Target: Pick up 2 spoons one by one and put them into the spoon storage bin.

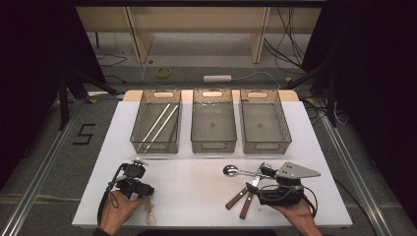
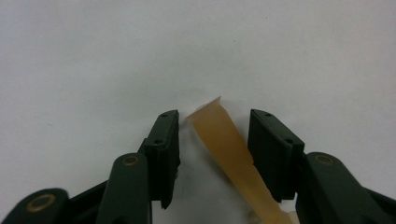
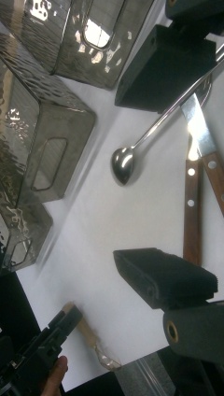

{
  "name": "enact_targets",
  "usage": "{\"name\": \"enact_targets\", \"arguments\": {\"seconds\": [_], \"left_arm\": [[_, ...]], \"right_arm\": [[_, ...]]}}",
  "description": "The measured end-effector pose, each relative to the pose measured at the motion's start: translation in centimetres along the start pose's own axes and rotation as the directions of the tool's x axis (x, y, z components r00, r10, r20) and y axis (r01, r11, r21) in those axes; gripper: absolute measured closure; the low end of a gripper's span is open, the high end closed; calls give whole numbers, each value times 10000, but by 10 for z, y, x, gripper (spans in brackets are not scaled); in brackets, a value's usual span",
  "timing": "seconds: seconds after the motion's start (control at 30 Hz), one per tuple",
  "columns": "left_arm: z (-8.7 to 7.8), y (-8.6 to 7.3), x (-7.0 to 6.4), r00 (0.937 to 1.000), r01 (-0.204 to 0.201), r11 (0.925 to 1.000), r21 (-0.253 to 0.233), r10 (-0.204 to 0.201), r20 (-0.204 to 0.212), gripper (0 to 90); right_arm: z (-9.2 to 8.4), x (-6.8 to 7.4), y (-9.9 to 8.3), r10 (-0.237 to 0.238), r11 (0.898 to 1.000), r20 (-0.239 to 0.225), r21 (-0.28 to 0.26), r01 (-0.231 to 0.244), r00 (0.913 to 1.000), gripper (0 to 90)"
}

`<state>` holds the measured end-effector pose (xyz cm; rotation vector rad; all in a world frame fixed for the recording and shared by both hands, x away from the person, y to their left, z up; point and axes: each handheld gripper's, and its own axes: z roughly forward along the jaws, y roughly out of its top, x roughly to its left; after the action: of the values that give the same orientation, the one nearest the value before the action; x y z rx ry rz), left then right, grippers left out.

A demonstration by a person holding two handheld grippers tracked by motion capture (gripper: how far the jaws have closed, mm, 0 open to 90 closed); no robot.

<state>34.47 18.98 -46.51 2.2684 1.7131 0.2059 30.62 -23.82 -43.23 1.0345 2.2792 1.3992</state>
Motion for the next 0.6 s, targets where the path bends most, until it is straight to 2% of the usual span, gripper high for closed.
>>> {"name": "enact_targets", "arguments": {"seconds": [0.13, 0.37, 0.6], "left_arm": [[1, 1, -2, 9997, -119, 9999, 0, 119, -232, 620], [0, 1, -1, 9996, -72, 9999, -84, 70, -280, 709], [0, 1, 0, 9998, -84, 9999, -64, 83, -195, 730]], "right_arm": [[0, 0, 0, -2, 10000, -2, -12, 2, 10000, 227], [0, 0, 0, -4, 10000, 0, -10, 4, 10000, 226], [0, 0, 0, -11, 10000, -9, -7, 11, 10000, 227]]}}
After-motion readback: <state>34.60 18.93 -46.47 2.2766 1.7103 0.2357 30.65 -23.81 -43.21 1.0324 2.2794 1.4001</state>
